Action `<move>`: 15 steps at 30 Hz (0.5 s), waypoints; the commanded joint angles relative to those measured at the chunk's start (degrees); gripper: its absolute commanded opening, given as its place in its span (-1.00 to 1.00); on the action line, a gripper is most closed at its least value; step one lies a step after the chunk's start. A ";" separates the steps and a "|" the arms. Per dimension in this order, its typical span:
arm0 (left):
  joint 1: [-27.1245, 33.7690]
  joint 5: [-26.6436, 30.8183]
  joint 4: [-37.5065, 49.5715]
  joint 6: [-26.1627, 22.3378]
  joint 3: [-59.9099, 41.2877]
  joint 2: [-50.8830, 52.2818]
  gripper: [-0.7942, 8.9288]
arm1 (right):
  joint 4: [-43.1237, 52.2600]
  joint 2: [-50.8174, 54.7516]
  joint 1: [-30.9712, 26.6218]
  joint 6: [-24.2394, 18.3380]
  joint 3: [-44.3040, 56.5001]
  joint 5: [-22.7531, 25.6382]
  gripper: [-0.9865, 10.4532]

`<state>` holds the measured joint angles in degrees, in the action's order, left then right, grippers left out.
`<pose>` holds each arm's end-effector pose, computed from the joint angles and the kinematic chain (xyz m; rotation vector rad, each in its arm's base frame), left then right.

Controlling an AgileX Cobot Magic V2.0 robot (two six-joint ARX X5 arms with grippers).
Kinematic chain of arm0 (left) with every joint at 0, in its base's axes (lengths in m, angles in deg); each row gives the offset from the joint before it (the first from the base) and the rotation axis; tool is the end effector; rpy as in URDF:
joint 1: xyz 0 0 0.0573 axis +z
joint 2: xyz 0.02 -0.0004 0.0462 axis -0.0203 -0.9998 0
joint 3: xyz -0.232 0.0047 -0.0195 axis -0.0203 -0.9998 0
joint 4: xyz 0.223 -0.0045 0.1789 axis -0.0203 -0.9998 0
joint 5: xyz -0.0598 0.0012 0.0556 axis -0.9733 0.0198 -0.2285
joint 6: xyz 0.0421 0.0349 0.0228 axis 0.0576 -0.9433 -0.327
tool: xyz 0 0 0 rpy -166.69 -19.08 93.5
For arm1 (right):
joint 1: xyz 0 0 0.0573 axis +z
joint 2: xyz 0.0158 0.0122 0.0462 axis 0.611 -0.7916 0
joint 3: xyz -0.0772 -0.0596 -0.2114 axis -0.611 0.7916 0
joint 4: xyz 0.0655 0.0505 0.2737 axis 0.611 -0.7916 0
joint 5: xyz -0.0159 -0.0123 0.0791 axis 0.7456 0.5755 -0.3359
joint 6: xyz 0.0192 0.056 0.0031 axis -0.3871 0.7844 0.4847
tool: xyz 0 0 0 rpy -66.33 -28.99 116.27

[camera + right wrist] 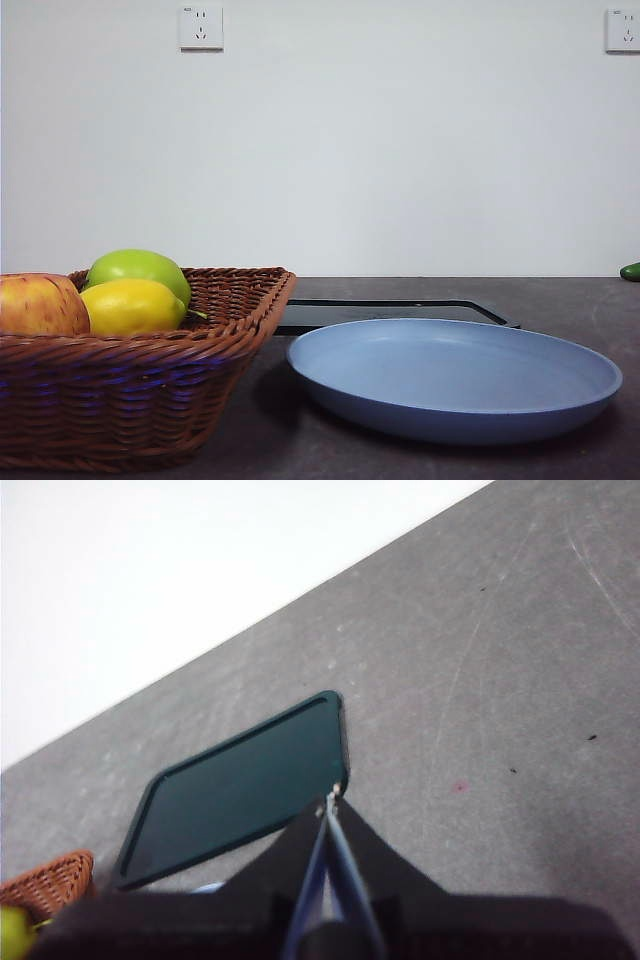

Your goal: Take the lemon from the basket,put the lemon in the plate,hand out the plate

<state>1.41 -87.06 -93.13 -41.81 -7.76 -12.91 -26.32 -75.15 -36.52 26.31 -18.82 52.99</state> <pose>0.1637 -0.0102 0.2059 -0.3883 0.2336 -0.2497 0.1673 0.0073 0.2041 0.4849 0.2400 0.0714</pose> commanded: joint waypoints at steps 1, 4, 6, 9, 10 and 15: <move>0.13 -0.20 0.15 -1.03 3.45 -4.24 -0.82 | -2.05 -4.68 0.04 -3.56 -5.03 -0.07 -0.82; 0.13 -1.64 -0.39 -3.91 7.19 -9.49 -0.82 | -5.46 -10.80 0.04 -7.32 -10.49 -0.11 -0.82; 0.13 -2.08 -1.09 -5.31 9.53 -12.85 -0.82 | -7.48 -14.60 0.04 -9.64 -13.70 -0.87 -0.82; 0.13 -4.55 -1.20 -6.99 13.29 -18.64 -0.82 | -11.23 -21.55 0.04 -13.16 -19.08 -3.21 -0.82; 0.13 -5.35 -1.22 -7.50 14.60 -20.76 -0.82 | -12.92 -24.11 0.04 -14.10 -20.94 -3.72 -0.82; 0.00 -10.97 -3.21 -9.86 21.33 -32.02 -0.82 | -19.43 -37.05 0.07 -19.08 -28.41 -11.85 -0.82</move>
<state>1.41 -97.51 -96.41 -49.64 13.14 -44.19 -45.73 -111.47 -36.52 9.66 -46.58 41.82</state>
